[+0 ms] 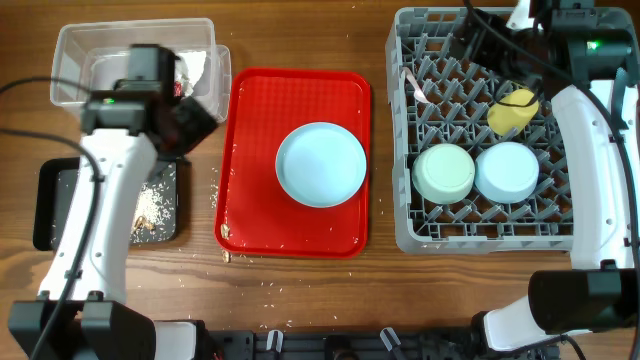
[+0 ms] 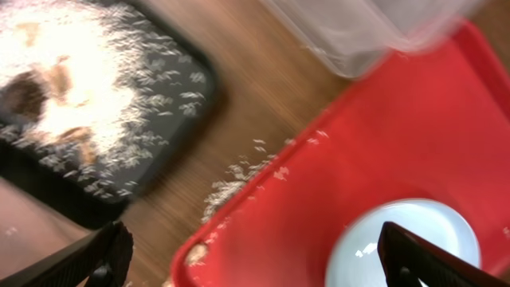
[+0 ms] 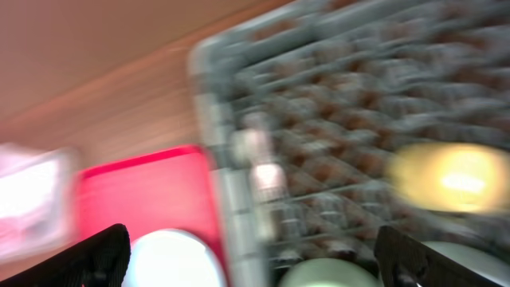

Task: Sort waste into correct bins and load items into the dishwasher rack
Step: 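Carry the empty plate back onto the red tray and open the left gripper, then reach the right gripper to the plate on the red tray and grasp its rim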

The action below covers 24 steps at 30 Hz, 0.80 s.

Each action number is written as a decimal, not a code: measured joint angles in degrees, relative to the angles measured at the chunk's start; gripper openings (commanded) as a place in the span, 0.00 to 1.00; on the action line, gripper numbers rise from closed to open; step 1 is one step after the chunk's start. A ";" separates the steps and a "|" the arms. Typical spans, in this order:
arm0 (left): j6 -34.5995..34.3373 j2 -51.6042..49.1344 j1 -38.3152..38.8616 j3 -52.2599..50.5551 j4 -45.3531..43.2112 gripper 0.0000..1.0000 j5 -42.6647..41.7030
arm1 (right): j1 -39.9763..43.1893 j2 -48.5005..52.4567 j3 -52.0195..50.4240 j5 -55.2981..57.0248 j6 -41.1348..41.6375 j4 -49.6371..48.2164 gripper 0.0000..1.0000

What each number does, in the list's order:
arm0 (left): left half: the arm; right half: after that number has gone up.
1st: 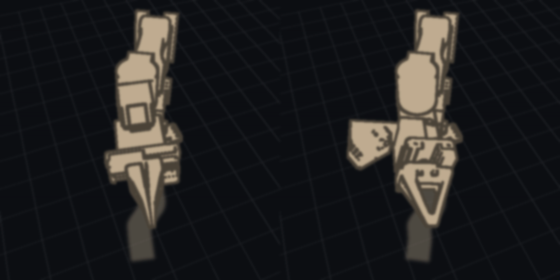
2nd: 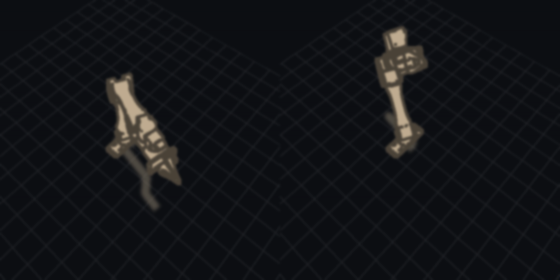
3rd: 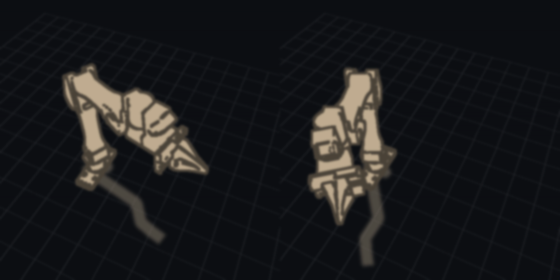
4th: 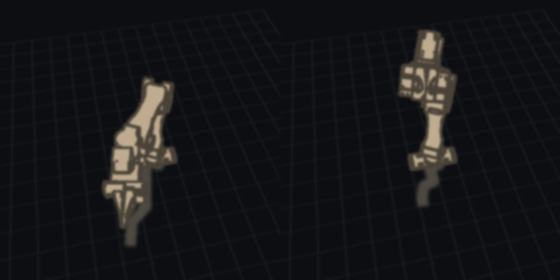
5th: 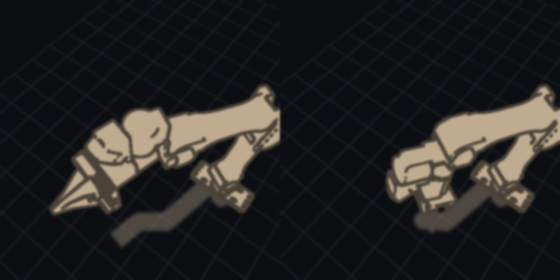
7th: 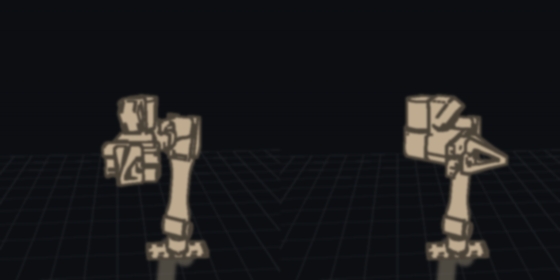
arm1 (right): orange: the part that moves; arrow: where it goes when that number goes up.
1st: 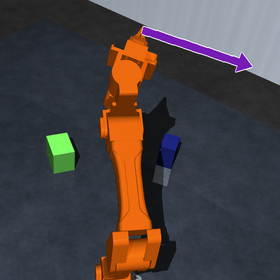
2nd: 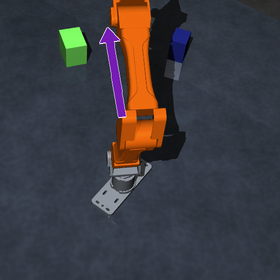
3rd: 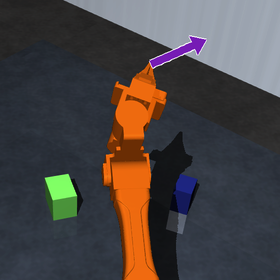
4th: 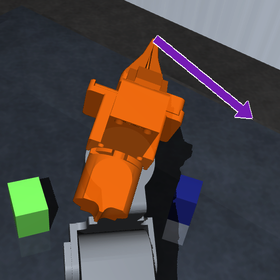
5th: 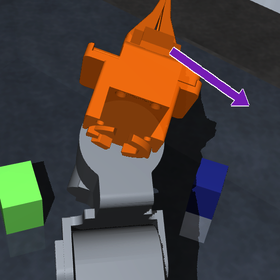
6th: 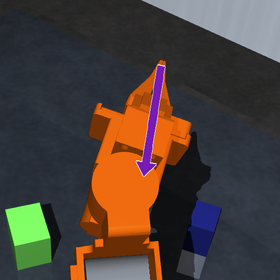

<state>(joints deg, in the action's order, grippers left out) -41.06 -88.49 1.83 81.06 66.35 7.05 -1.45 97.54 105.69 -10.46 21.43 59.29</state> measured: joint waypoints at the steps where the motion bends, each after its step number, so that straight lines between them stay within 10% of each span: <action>1: 0.00 0.00 -2.38 0.00 0.90 1.00 0.02 | -0.37 0.00 -0.02 -4.96 -1.07 -1.55 0.99; 5: 0.00 0.00 -9.09 0.00 1.29 1.00 0.02 | -9.27 0.52 -0.02 -12.87 -7.58 -2.14 0.99; 12: 0.00 0.00 -11.74 0.00 1.38 1.00 0.00 | -25.31 12.81 -0.02 2.36 -10.64 -3.72 0.62; 24: 0.00 0.00 -11.74 0.00 1.40 1.00 0.00 | -26.32 32.48 -0.31 7.93 -18.51 0.26 0.45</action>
<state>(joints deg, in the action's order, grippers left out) -41.06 -88.49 -9.91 81.06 67.75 7.05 -27.77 130.02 105.38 -2.52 2.92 59.55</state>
